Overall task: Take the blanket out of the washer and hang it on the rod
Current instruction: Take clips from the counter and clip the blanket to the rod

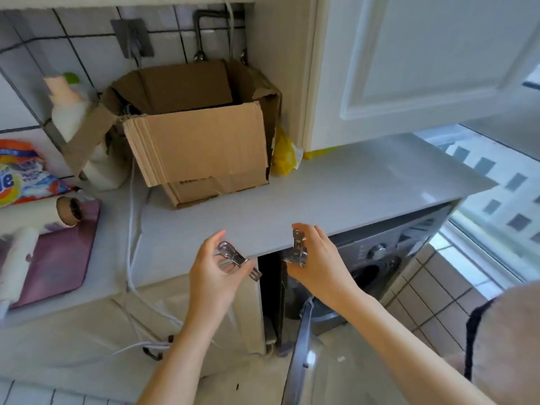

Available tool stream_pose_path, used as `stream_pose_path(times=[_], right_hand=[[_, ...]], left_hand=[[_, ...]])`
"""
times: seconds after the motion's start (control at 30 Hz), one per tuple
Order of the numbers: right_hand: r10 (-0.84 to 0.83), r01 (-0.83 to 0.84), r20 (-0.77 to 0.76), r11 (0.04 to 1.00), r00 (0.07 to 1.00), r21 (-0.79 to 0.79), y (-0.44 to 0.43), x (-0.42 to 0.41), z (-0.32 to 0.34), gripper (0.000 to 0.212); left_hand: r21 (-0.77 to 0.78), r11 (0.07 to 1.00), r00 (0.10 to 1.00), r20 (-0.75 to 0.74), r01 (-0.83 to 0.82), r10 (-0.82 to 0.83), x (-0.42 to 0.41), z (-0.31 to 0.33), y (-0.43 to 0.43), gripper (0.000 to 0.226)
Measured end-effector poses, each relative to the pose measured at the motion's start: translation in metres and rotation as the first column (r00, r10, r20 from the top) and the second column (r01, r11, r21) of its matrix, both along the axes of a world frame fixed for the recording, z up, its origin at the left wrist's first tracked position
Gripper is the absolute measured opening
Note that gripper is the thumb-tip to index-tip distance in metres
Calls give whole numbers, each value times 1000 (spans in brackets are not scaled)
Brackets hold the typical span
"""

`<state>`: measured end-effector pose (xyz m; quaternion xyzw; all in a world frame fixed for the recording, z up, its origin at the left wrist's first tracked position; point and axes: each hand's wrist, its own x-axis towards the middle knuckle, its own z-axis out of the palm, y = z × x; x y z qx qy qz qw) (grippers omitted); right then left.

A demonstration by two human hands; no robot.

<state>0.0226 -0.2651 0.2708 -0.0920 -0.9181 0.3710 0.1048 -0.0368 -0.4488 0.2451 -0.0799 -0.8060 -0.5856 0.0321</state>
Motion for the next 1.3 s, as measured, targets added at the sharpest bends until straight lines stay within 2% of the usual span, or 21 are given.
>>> stream_pose_path(times=[0.17, 0.3, 0.47, 0.67, 0.97, 1.13, 1.3], right_hand=[[-191, 191, 7, 980, 982, -56, -10, 56, -12, 69], [-335, 336, 30, 939, 942, -70, -27, 107, -22, 69], [-477, 479, 39, 876, 878, -65, -42, 168, -34, 67], [-601, 603, 43, 795, 798, -62, -43, 236, -28, 58], [-788, 789, 52, 614, 614, -23, -30, 336, -28, 63], [-814, 814, 37, 581, 580, 9, -27, 397, -22, 62], [-819, 817, 8, 572, 573, 70, -20, 465, -11, 61]], left_hand=[[84, 980, 981, 66, 179, -185, 31, -5, 7, 78], [129, 933, 932, 96, 336, -349, 58, -10, 12, 80], [117, 843, 836, 117, 525, -536, 95, -22, 18, 60], [10, 717, 715, 64, 697, -696, 139, -19, 45, 63], [-113, 558, 558, -35, 822, -829, 221, -3, 91, 73], [-126, 509, 504, -73, 851, -861, 281, 6, 108, 75], [-114, 502, 493, -99, 857, -864, 348, 11, 120, 78]])
